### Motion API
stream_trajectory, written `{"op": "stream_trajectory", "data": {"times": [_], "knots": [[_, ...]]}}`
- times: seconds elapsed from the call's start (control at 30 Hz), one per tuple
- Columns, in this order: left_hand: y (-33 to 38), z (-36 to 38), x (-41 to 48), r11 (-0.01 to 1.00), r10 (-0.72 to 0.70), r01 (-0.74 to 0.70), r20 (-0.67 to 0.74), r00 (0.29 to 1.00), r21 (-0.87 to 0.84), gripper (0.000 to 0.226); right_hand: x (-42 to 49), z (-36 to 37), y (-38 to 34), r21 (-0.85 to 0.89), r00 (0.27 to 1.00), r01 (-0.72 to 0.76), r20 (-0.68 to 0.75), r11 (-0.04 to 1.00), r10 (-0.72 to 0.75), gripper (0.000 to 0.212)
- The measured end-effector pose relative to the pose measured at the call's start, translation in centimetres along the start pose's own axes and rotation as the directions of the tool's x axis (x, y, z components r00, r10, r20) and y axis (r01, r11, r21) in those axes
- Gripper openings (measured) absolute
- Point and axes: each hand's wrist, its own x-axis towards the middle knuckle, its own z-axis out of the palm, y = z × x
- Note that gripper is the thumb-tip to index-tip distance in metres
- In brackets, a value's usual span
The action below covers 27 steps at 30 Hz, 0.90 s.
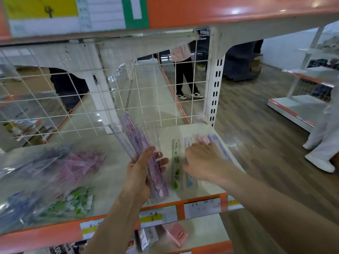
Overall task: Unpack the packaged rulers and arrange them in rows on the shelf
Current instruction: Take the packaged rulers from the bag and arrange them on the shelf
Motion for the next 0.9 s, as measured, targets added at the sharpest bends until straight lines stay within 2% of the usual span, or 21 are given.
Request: {"op": "stream_trajectory", "data": {"times": [0.07, 0.17, 0.33, 0.53, 0.77, 0.9], "knots": [[0.0, 0.1, -0.1, 1.0, 0.002, -0.002, 0.007, 1.0, 0.005, 0.011, -0.4, 1.1, -0.3, -0.035, 0.999, -0.003, 0.039, 0.999, 0.004, 0.028], [-0.1, 0.1, -0.3, 1.0, 0.003, -0.004, 0.012, 1.0, 0.013, 0.012, -0.4, 1.5, -0.2, -0.057, 1.0, -0.004, 0.03, 0.998, 0.005, 0.015], [-0.3, 0.0, -0.6, 0.999, -0.032, 0.032, 0.016, 0.999, -0.005, 0.013, -0.7, 1.7, 0.3, -0.056, 0.999, -0.006, 0.042, 0.998, 0.008, 0.021], [-0.2, 0.2, -0.8, 0.996, -0.059, 0.061, 0.029, 0.998, -0.069, 0.017, 0.5, 1.5, -1.8, -0.006, 0.999, 0.021, -0.028, 1.0, -0.021, 0.04], [-0.2, 0.2, -0.6, 0.996, -0.058, 0.059, 0.008, 0.998, -0.07, 0.015, 0.7, 2.4, -2.3, -0.023, 0.998, 0.068, 0.021, 0.997, -0.067, 0.031], [-0.3, 0.0, -0.5, 0.996, -0.057, 0.058, 0.014, 0.998, -0.061, 0.014, 0.7, 2.2, -1.9, -0.001, 0.999, 0.038, 0.022, 0.999, -0.038, 0.038]]}}
